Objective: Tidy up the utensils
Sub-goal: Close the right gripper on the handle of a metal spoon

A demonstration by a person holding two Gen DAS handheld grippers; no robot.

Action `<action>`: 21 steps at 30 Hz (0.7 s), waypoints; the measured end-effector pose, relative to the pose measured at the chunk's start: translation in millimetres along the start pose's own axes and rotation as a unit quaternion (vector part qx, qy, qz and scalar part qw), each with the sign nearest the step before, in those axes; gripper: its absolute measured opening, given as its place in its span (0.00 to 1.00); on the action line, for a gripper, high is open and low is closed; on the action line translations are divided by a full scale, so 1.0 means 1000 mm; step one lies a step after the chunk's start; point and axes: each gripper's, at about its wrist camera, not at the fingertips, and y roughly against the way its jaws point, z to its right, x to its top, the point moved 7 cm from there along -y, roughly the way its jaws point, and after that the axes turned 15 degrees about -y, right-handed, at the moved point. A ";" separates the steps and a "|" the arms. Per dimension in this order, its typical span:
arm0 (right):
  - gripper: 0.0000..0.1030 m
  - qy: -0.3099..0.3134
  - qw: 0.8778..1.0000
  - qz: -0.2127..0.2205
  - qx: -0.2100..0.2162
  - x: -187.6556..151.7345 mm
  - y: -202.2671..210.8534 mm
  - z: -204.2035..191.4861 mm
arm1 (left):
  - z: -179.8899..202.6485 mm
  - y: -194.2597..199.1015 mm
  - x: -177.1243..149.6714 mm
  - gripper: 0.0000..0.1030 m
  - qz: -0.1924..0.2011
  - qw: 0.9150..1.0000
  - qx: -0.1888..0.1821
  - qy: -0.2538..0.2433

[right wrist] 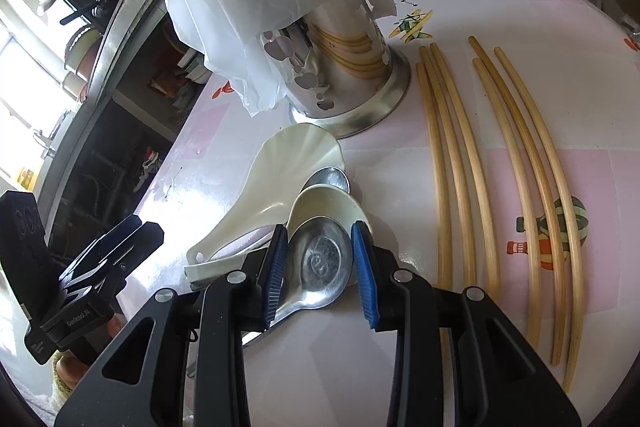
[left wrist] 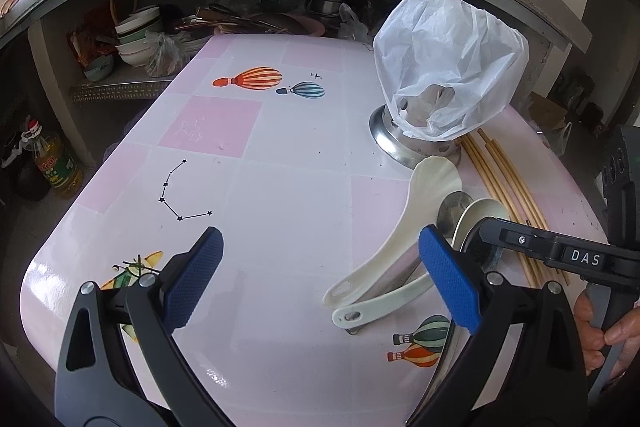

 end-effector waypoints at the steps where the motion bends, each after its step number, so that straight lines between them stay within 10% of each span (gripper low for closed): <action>1: 0.32 0.005 1.000 -0.001 -0.003 0.000 -0.002 -0.001 | 0.000 0.000 0.000 0.92 0.000 1.000 0.000 0.000; 11: 0.21 0.099 0.993 0.016 -0.063 -0.020 -0.008 -0.014 | 0.001 0.001 0.001 0.92 0.002 1.000 -0.001 -0.002; 21: 0.09 0.086 0.996 0.012 -0.018 -0.016 -0.001 -0.014 | 0.000 0.004 0.003 0.92 0.006 1.000 0.001 0.004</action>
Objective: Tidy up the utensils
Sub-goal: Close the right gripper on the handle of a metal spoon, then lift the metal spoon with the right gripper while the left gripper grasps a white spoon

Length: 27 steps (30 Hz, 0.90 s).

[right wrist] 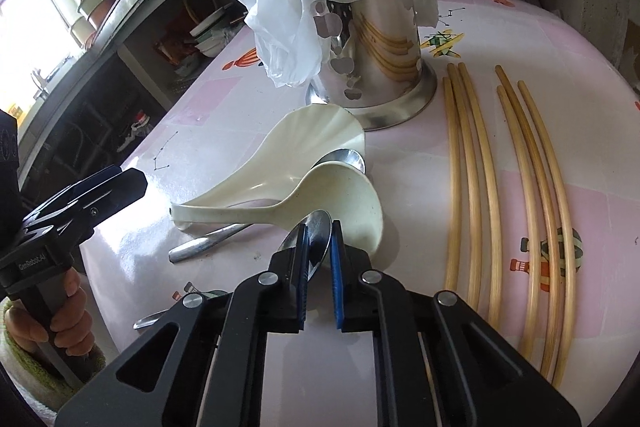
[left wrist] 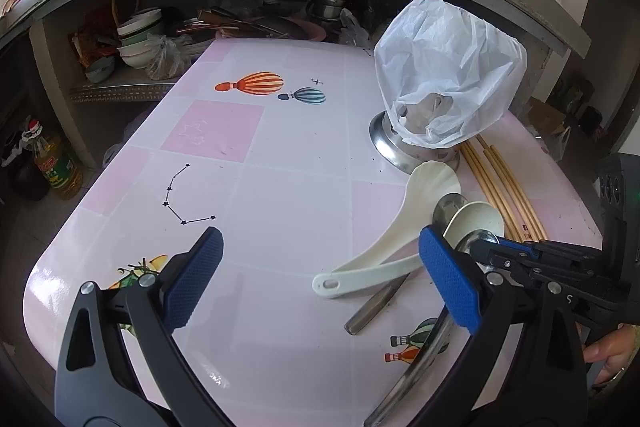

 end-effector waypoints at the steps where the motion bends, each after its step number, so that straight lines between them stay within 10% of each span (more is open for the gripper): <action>1: 0.08 -0.003 1.000 0.001 0.007 0.001 0.002 0.000 | 0.000 0.001 0.000 0.92 0.001 1.000 0.000 0.001; 18: 0.04 -0.028 0.998 0.063 0.011 0.014 0.067 0.036 | 0.036 0.013 0.022 0.92 0.044 0.995 -0.050 -0.074; 27: 0.04 -0.046 0.996 0.076 0.004 0.016 0.082 0.061 | 0.089 -0.009 0.053 0.68 0.018 0.956 -0.217 -0.196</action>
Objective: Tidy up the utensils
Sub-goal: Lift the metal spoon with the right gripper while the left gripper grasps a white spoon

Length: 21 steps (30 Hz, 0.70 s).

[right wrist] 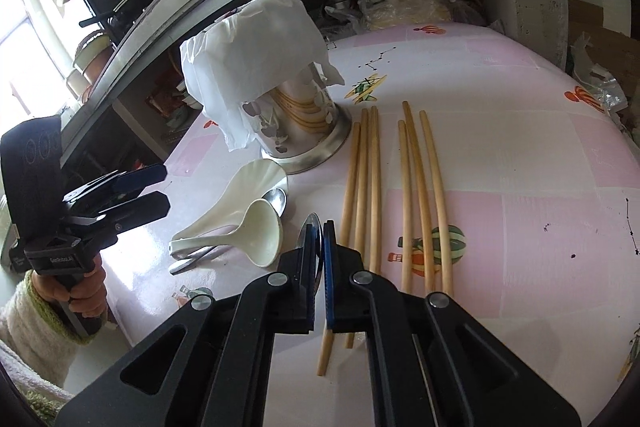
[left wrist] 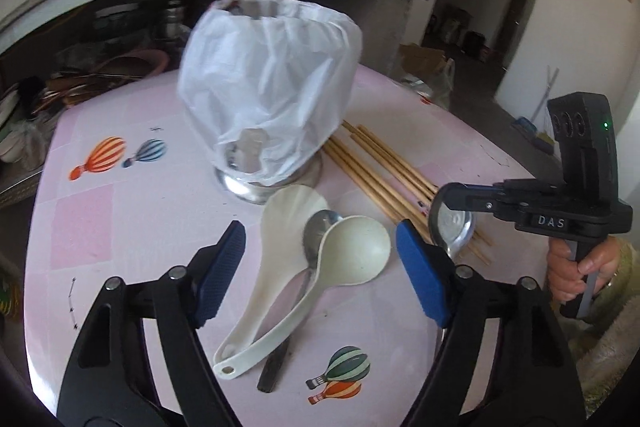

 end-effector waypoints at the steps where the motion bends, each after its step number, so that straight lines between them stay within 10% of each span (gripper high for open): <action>1: 0.04 -0.001 1.000 0.001 0.000 0.000 0.000 0.001 | 0.004 -0.006 0.003 0.66 -0.008 1.000 -0.017 -0.018; 21: 0.04 -0.034 0.999 -0.013 0.003 0.004 -0.011 0.022 | 0.049 -0.105 0.025 0.43 -0.139 0.948 -0.116 -0.263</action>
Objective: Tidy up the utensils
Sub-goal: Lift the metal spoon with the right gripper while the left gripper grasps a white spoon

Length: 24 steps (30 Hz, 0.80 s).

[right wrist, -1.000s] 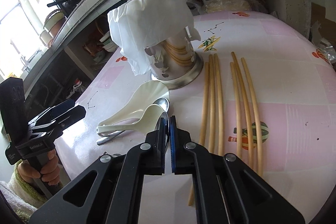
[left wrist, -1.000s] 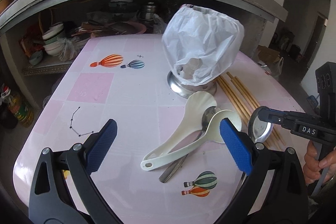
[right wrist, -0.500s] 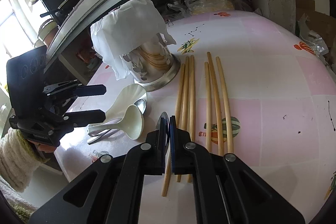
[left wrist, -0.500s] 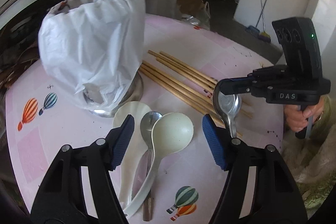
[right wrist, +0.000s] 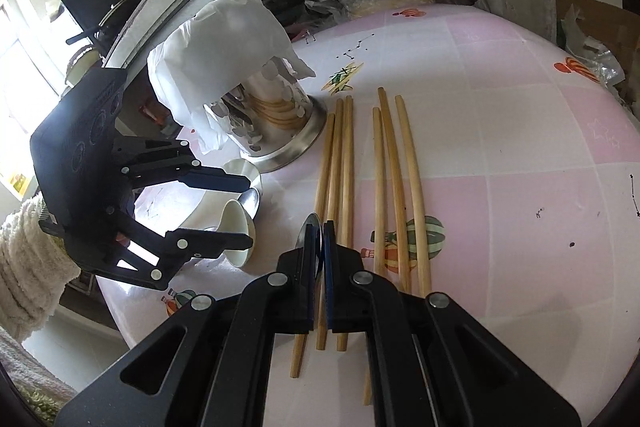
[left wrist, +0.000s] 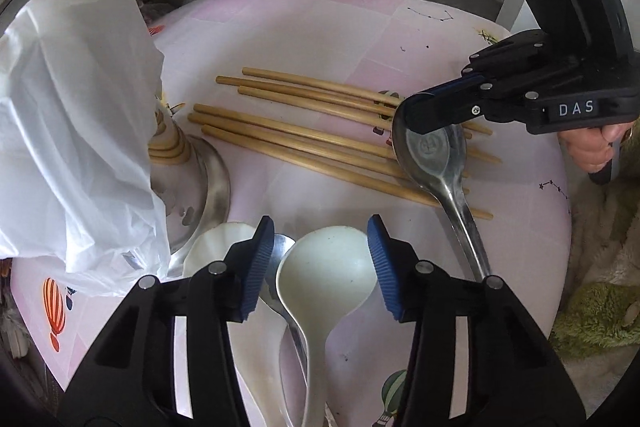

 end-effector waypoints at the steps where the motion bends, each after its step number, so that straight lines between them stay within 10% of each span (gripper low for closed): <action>1: 0.04 -0.001 1.000 -0.001 0.000 0.000 -0.001 0.000 | -0.001 -0.002 0.000 0.43 -0.001 1.000 -0.004 0.000; 14: 0.04 -0.009 1.000 0.000 -0.003 0.004 -0.002 0.006 | 0.004 -0.005 -0.014 0.41 -0.028 0.998 -0.052 -0.017; 24: 0.04 -0.013 1.000 0.001 -0.002 0.005 -0.004 0.008 | -0.001 0.003 -0.025 0.15 -0.043 0.997 -0.057 -0.012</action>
